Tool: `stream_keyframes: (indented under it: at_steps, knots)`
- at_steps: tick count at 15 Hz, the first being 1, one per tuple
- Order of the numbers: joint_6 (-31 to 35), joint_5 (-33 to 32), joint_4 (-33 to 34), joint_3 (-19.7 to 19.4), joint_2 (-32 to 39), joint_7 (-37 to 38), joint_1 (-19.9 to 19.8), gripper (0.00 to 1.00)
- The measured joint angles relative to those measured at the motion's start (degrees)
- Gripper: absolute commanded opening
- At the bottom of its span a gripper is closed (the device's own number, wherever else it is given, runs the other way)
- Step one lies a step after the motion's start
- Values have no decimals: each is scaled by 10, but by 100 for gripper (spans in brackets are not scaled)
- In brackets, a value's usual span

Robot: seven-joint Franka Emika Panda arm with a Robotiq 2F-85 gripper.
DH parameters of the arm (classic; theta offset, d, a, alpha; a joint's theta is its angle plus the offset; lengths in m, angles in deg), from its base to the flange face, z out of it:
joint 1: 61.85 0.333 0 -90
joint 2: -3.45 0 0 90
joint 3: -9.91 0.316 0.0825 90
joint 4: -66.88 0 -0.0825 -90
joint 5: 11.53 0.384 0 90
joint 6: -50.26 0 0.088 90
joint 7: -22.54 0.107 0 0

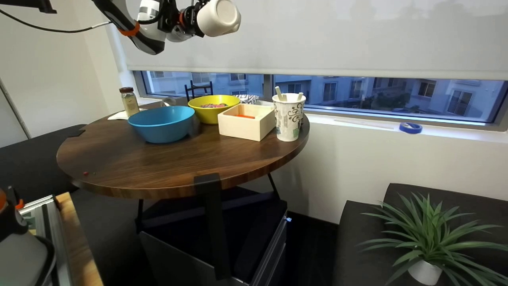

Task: Pick up the white mug and pour its contents into the yellow bowl, put the white mug at the front of the table, pick up the paper cup and put it in the white mug

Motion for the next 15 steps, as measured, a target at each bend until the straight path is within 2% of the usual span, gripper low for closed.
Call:
stream_keyframes:
  at_steps: [4, 7, 11, 15]
  knots:
    - [56, 50, -6, 49, -64, -11, -83, 1]
    - [118, 118, -29, 74, -119, -4, -155, 1]
    - [213, 228, -73, 78, -182, -2, -230, 1]
    - [306, 330, -105, 73, -232, -2, -282, 1]
